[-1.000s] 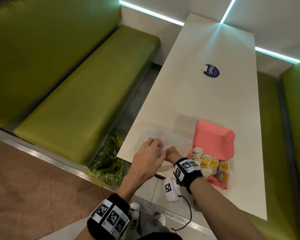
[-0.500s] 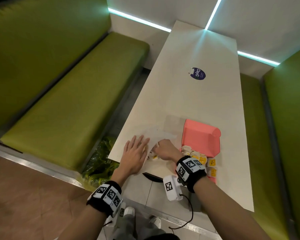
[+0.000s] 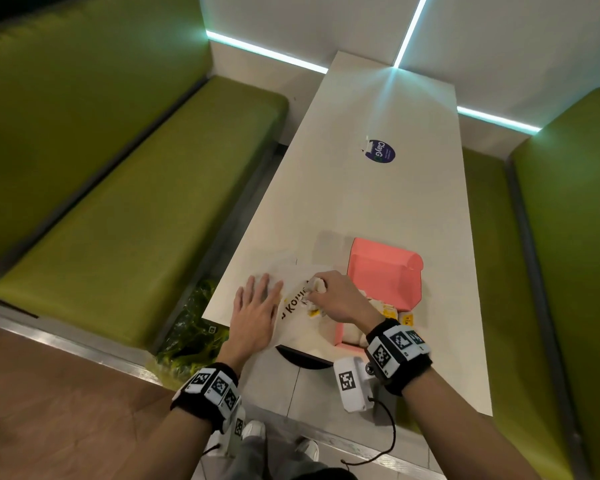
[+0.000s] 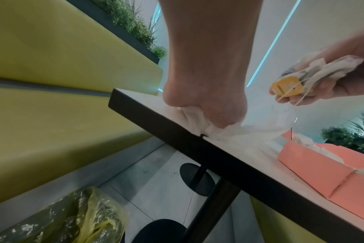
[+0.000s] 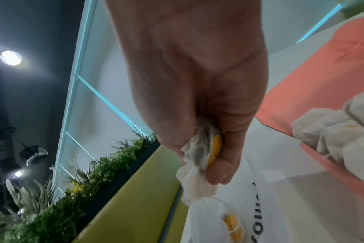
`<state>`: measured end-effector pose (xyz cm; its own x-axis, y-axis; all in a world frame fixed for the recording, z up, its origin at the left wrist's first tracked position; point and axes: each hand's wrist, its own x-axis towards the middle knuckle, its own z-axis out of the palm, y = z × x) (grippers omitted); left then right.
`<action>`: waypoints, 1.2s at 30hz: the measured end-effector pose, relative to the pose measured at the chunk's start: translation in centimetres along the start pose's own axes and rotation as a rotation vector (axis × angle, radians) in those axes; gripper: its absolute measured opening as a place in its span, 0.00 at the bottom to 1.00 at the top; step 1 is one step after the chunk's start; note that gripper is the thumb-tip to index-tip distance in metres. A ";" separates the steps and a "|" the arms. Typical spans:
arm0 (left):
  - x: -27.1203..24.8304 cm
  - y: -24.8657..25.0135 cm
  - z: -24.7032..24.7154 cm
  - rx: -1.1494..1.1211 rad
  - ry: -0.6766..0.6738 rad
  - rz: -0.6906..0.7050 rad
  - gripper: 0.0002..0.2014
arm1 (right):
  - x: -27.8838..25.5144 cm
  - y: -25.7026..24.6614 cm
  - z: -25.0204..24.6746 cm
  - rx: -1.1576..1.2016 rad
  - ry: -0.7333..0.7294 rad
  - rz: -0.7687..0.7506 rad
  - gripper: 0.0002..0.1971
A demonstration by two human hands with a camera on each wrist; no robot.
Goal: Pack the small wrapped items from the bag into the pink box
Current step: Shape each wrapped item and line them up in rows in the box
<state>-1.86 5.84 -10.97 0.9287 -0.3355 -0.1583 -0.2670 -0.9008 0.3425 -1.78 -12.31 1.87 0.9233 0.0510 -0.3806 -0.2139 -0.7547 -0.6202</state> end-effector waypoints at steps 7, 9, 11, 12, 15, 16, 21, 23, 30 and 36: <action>-0.2 1.4 -2.7 -0.170 0.164 -0.074 0.25 | -2.5 1.5 -4.0 0.391 0.127 0.010 0.04; -0.6 3.3 -4.5 -0.230 0.278 -0.057 0.23 | -3.3 2.4 -4.8 0.556 0.169 0.032 0.03; -1.3 6.2 -6.4 -0.335 0.370 0.053 0.20 | -4.1 3.6 -5.3 0.681 0.207 0.058 0.03; -1.7 7.9 -7.2 -0.402 0.380 0.127 0.19 | -4.4 4.1 -5.5 0.731 0.215 0.071 0.03; -2.3 12.1 -8.3 -0.527 0.283 0.316 0.18 | -5.0 5.7 -5.3 0.848 0.221 0.114 0.04; -2.2 13.2 -8.1 -0.538 0.252 0.367 0.17 | -5.2 6.1 -5.1 0.886 0.212 0.126 0.04; -1.1 16.0 -6.3 -0.524 0.183 0.476 0.11 | -6.3 7.8 -4.8 1.036 0.162 0.165 0.09; -0.8 16.8 -5.9 -0.516 0.173 0.459 0.08 | -6.6 8.4 -4.9 1.122 0.155 0.200 0.10; -0.8 19.2 -4.4 -0.629 0.162 0.366 0.01 | -7.3 10.5 -4.9 1.432 0.139 0.385 0.16; -1.4 20.8 -4.5 -0.841 0.209 0.193 0.02 | -7.7 11.1 -4.5 1.458 0.121 0.459 0.20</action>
<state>-7.56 -11.21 0.60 0.9372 -0.3287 0.1167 -0.2225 -0.3056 0.9258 -9.83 -24.02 0.97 0.6968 -0.1067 -0.7093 -0.5288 0.5917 -0.6085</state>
